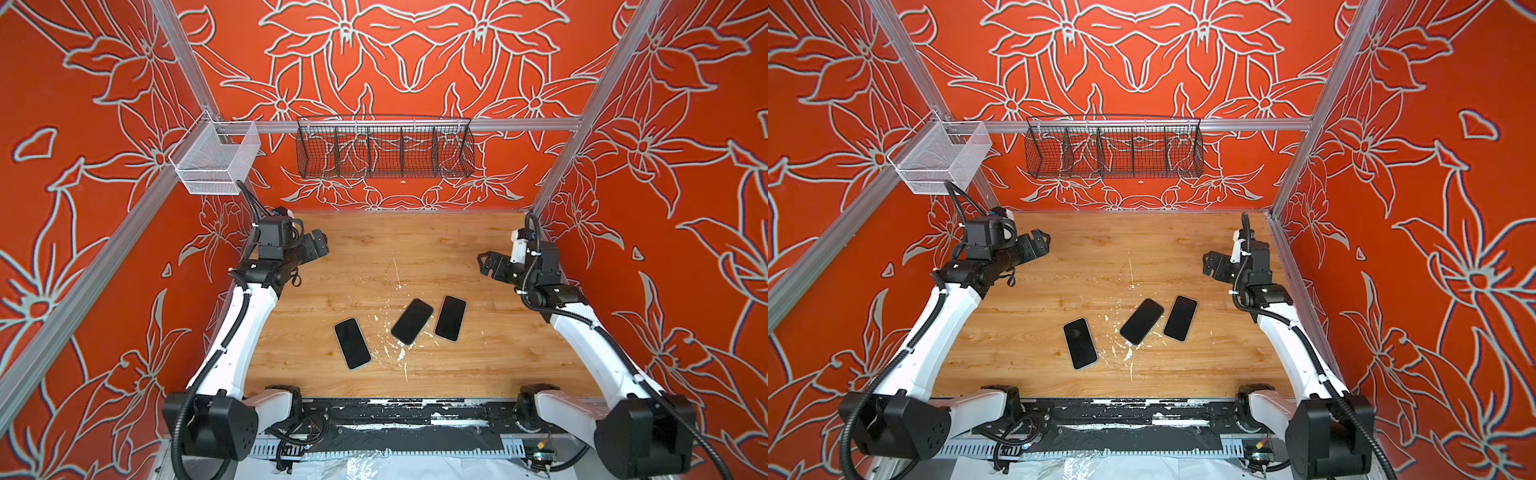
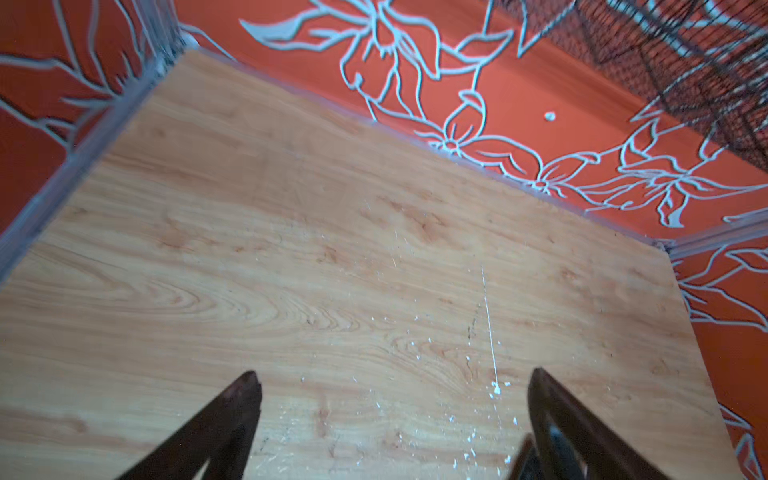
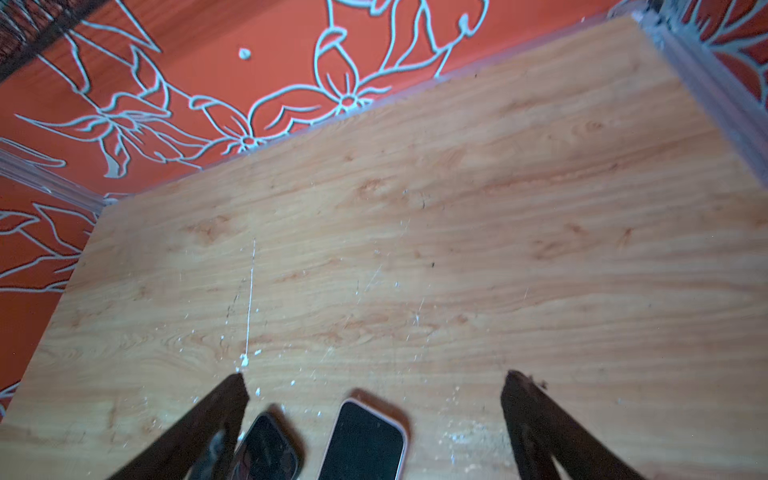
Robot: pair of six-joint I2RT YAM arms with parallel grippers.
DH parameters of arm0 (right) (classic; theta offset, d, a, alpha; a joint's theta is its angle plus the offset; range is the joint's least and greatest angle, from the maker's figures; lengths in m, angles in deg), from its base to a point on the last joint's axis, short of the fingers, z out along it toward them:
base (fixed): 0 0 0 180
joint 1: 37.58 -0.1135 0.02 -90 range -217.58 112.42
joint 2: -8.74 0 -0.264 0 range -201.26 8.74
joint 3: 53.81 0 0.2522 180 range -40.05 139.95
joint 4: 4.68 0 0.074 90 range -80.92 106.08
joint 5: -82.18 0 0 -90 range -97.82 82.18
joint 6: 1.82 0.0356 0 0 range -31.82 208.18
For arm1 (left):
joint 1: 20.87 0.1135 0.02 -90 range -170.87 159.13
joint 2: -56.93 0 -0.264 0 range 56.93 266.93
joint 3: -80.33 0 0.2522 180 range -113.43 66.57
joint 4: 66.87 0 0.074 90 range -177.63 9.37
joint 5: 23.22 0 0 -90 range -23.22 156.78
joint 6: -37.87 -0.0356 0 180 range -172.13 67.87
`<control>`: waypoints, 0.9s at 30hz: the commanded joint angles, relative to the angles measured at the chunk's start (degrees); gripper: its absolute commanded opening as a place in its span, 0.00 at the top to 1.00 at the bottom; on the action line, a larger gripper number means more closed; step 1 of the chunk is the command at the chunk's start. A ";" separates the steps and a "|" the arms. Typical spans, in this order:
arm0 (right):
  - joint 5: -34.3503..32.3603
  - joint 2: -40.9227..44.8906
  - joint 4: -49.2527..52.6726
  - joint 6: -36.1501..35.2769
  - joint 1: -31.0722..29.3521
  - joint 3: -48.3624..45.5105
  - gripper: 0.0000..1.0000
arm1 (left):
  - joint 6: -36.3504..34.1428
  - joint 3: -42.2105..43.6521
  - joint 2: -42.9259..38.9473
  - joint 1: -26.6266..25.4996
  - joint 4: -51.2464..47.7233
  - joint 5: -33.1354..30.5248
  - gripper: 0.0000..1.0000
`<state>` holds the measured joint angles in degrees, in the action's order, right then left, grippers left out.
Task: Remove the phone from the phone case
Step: 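Move the right gripper over the pink-cased phone while the left arm rises forward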
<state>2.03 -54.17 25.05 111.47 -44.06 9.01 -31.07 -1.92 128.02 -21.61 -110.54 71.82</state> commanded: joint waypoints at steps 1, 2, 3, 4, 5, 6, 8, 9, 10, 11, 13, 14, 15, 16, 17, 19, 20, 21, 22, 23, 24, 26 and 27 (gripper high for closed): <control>-5.89 0.67 10.88 4.78 -5.91 2.91 0.02 | 2.50 -0.14 2.46 0.46 -3.91 6.42 0.03; -7.44 0.25 12.43 5.76 -7.62 3.24 0.02 | 2.54 -0.52 2.80 0.60 -4.62 6.32 0.03; -8.38 -0.01 13.30 7.03 -9.50 3.24 0.02 | 2.94 -0.76 3.02 0.92 -5.23 6.11 0.03; -9.50 -0.20 14.07 8.45 -10.97 3.14 0.02 | 3.70 -0.54 3.00 1.65 -4.97 7.04 0.03; -11.53 -0.25 15.29 10.24 -12.25 2.95 0.02 | 4.47 -0.15 2.93 2.46 -4.40 8.15 0.03; -14.06 -0.09 16.52 11.98 -13.56 2.68 0.02 | 5.45 0.38 2.70 3.38 -3.67 9.35 0.03; -14.81 0.64 15.25 13.70 -15.41 0.69 0.02 | 6.53 0.99 2.49 4.31 -2.94 10.21 0.03; -14.08 0.99 14.01 14.66 -16.20 -0.62 0.02 | 6.96 0.62 2.41 4.32 -3.66 9.09 0.03; -13.15 0.89 12.90 15.16 -16.94 -1.55 0.02 | 6.82 0.30 2.40 4.32 -4.00 8.66 0.03; -12.93 0.62 12.77 15.65 -17.58 -1.81 0.02 | 6.55 0.12 2.48 4.30 -4.06 8.55 0.03; -13.96 -0.74 13.24 15.89 -19.28 -1.59 0.02 | 7.29 0.22 2.64 4.34 -4.01 8.54 0.03; -14.51 -1.31 13.43 16.16 -20.09 -1.47 0.02 | 7.62 0.49 2.91 4.34 -3.47 9.23 0.03; -15.24 -2.08 13.54 16.55 -20.96 -1.21 0.02 | 7.99 0.50 3.32 4.34 -3.40 10.22 0.03; -16.19 -2.64 13.56 16.98 -21.74 -1.03 0.02 | 8.12 0.35 3.79 4.27 -3.48 10.91 0.03; -17.07 -3.27 13.69 17.32 -22.51 -0.70 0.02 | 8.11 0.08 4.32 4.34 -3.78 11.35 0.03; -19.06 -4.51 14.38 18.78 -24.00 -0.14 0.02 | 7.88 -0.32 5.08 4.33 -4.26 11.49 0.03; -19.58 -5.07 14.62 19.87 -24.59 0.13 0.02 | 7.72 -0.39 5.24 4.30 -4.41 11.78 0.03; -19.90 -5.60 14.71 20.94 -25.27 0.40 0.02 | 7.59 -0.37 5.20 4.25 -4.37 12.13 0.03; -20.27 -5.99 14.71 21.55 -25.84 0.51 0.03 | 7.43 -0.42 5.09 4.32 -4.54 12.10 0.03; -21.21 -6.67 14.77 22.37 -26.48 0.74 0.03 | 7.31 -0.18 4.86 4.25 -4.46 12.08 0.03; -21.76 -7.46 14.96 22.67 -26.96 1.24 0.04 | 7.27 0.22 4.60 4.23 -4.17 12.54 0.03; -23.00 -9.33 16.47 24.15 -27.61 2.75 0.05 | 7.14 0.79 4.42 3.81 -3.77 13.65 0.03; -23.38 -10.48 17.32 24.82 -27.79 3.78 0.06 | 6.65 0.83 4.50 3.35 -3.98 13.62 0.03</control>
<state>-17.25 -62.68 39.65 131.86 -71.09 9.51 -23.92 -1.68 132.96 -17.41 -114.41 83.69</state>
